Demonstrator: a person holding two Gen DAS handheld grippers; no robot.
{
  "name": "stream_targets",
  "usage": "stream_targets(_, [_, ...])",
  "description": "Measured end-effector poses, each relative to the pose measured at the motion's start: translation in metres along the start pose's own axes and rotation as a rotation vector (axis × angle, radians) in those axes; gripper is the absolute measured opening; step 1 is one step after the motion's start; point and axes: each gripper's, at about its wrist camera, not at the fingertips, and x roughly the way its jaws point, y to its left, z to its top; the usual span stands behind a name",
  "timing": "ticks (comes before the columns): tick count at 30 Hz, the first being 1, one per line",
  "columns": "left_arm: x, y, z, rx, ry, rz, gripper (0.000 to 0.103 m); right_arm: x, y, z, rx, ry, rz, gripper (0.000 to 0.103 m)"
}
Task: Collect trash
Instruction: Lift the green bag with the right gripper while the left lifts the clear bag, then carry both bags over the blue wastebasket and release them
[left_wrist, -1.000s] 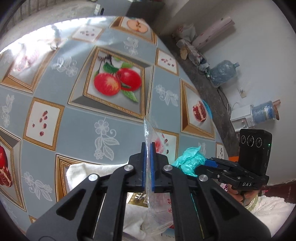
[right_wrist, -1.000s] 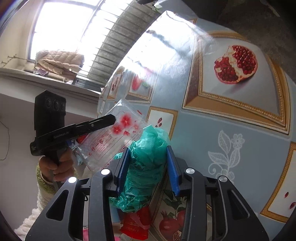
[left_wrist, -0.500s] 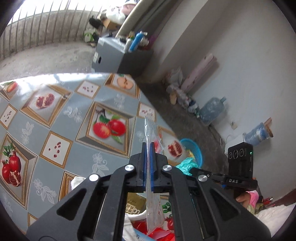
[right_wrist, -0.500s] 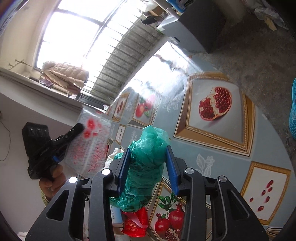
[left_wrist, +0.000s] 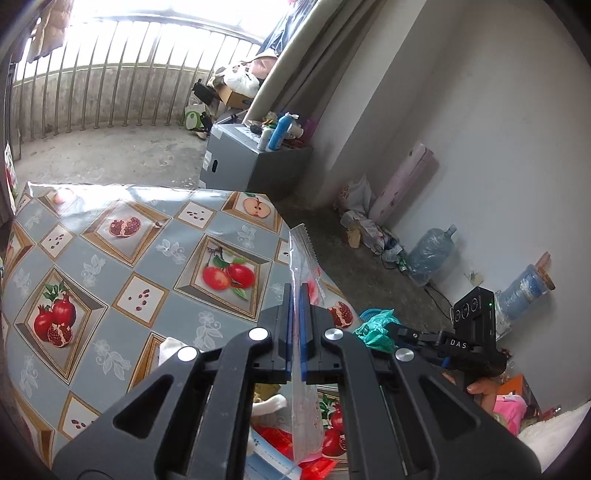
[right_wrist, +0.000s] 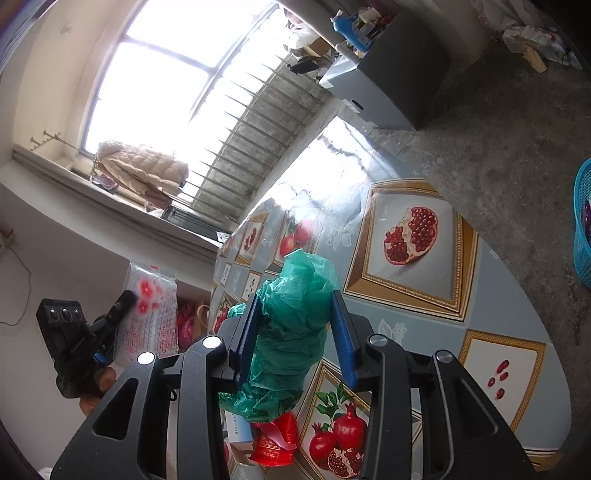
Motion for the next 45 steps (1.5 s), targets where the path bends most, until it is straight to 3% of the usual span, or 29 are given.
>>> stream_targets(12, [0.014,-0.045,-0.007,0.018,-0.021,-0.027,0.001,-0.057,-0.028,0.002,0.056,-0.128,0.005,0.037])
stream_targets(20, [0.050,-0.096,-0.006,0.083,0.012,-0.054,0.001,-0.100,-0.052,0.001,0.086,-0.215,0.014,0.037])
stream_targets(26, [0.103,-0.152,0.000,0.159,0.079,-0.107,0.001,-0.146,-0.094,0.001,0.135,-0.314,-0.033,0.037])
stream_targets(30, [0.156,-0.197,0.002,0.215,0.138,-0.144,0.001,-0.177,-0.126,0.006,0.150,-0.379,-0.121,0.037])
stream_targets(34, [0.225,-0.242,-0.003,0.275,0.222,-0.165,0.001,-0.212,-0.167,0.019,0.134,-0.453,-0.289,0.037])
stream_targets(38, [0.312,-0.285,-0.021,0.338,0.328,-0.157,0.001,-0.226,-0.209,0.045,0.107,-0.458,-0.473,0.037])
stream_targets(45, [0.431,-0.322,-0.060,0.414,0.434,-0.129,0.001,-0.207,-0.276,0.101,-0.051,-0.308,-0.783,0.038])
